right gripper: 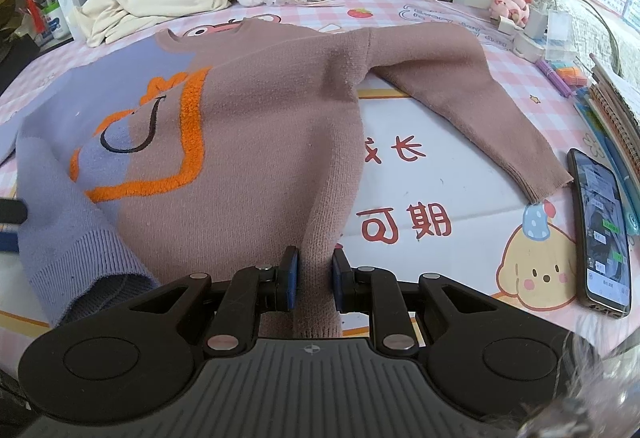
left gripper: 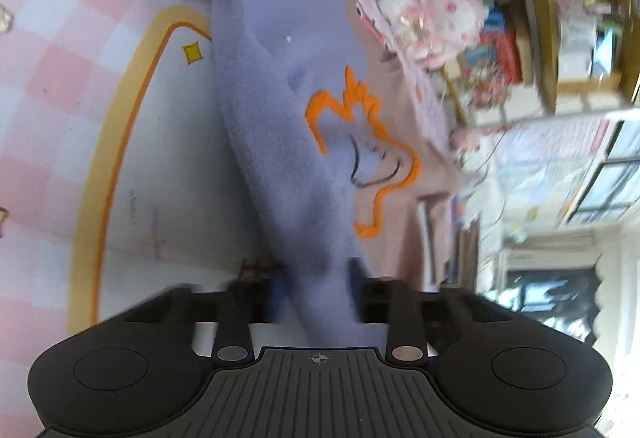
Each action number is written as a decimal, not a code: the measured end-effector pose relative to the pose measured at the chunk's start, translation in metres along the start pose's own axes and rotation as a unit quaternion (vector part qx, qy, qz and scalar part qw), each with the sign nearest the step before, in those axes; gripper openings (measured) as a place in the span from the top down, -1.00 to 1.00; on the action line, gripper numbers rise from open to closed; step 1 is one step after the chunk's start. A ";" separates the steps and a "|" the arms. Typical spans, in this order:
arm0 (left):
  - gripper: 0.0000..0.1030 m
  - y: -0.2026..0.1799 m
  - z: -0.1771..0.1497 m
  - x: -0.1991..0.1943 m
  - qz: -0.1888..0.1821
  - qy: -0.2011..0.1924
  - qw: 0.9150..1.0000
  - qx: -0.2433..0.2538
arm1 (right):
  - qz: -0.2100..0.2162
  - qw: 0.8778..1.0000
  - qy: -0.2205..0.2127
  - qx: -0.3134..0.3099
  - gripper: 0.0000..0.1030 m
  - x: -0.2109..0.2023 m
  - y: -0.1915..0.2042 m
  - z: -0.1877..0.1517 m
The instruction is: Fold clothes
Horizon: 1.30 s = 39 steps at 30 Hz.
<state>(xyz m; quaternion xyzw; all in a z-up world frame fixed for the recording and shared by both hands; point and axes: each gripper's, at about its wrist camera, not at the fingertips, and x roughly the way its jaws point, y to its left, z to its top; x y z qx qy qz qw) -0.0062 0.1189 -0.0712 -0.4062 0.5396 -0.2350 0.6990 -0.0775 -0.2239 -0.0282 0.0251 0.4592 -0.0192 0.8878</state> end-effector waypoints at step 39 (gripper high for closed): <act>0.74 -0.069 0.072 0.026 0.247 -0.089 0.878 0.401 | -0.013 1.000 0.015 -0.019 0.71 0.017 0.000 0.026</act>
